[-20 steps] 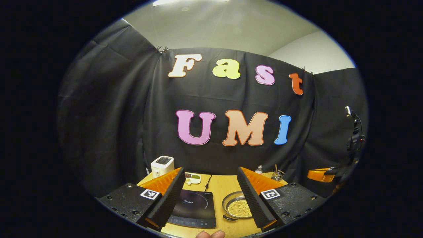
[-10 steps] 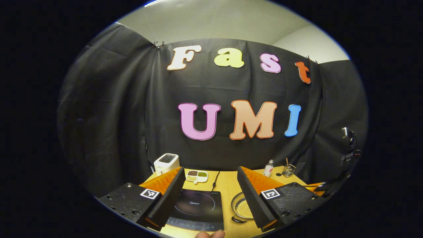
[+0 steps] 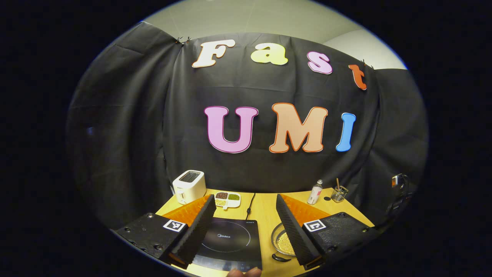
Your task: First push the handle of the pot to place it horizontally, then grasp the pot with both hands and set it on the induction cooktop.
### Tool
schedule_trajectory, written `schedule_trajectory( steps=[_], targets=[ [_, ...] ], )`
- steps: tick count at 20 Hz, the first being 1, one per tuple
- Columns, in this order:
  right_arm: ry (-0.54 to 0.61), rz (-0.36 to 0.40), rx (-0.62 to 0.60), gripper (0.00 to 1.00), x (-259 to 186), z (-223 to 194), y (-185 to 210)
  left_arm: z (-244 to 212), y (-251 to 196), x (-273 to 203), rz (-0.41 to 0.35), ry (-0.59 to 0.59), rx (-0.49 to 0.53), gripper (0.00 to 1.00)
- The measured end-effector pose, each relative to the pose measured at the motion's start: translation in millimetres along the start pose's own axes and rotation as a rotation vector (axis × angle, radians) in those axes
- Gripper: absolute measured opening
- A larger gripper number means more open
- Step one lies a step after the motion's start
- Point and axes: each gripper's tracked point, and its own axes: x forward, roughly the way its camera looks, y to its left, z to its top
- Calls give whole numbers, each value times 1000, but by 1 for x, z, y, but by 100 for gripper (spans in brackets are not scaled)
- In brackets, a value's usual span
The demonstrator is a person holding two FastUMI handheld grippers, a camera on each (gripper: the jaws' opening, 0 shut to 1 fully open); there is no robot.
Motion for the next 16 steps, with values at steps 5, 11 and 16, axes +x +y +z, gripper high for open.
schedule_trajectory(
  steps=[5, 11, 16],
  targets=[
    [124, -83, 64, 3, 23, -44, 18, -11, 14, 33, -118, 15, 6, 96],
    [230, -175, 143, 0, 52, -88, 37, -43, 21, 59, -252, 73, -29, 96],
    [287, -225, 173, 3, 78, -111, 50, -53, 26, 68, -312, 100, -38, 96]
  ],
)
